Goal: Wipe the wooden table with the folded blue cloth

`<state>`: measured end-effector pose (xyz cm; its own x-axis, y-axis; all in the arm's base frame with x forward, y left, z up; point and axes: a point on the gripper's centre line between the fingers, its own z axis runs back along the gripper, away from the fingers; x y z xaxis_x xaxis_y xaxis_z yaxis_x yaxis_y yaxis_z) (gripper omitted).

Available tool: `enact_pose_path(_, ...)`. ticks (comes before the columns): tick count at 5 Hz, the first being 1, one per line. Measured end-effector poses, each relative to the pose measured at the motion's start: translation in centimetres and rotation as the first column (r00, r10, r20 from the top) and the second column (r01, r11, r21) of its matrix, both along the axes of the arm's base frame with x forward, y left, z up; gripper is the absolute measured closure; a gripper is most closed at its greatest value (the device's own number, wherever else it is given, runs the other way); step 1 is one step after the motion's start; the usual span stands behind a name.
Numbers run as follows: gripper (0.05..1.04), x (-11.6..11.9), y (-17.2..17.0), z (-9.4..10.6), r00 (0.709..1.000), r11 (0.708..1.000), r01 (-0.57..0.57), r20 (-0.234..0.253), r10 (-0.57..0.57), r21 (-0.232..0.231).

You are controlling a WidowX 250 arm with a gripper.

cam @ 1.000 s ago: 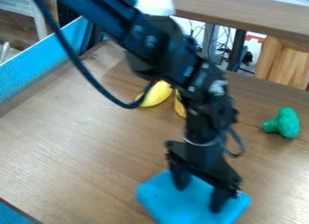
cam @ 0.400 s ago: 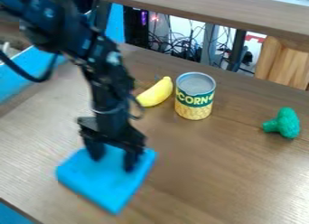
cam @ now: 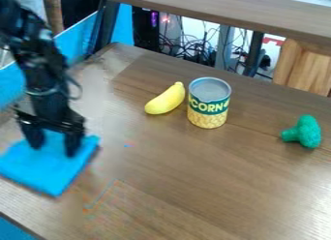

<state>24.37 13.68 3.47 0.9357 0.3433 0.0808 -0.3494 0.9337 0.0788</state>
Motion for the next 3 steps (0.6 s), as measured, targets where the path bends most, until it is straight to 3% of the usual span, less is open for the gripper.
enact_pose_path(1, 0.083, -0.9, 0.1, 1.0, 1.0, 0.999, -0.015, -0.017, 0.014, -0.032)
enact_pose_path(2, 0.083, -1.1, -1.0, 5.7, 0.997, 0.997, 0.032, 0.079, -0.026, -0.077)
enact_pose_path(3, 0.083, -2.3, -1.6, 10.8, 0.989, 0.994, 0.068, 0.137, -0.056, -0.088)
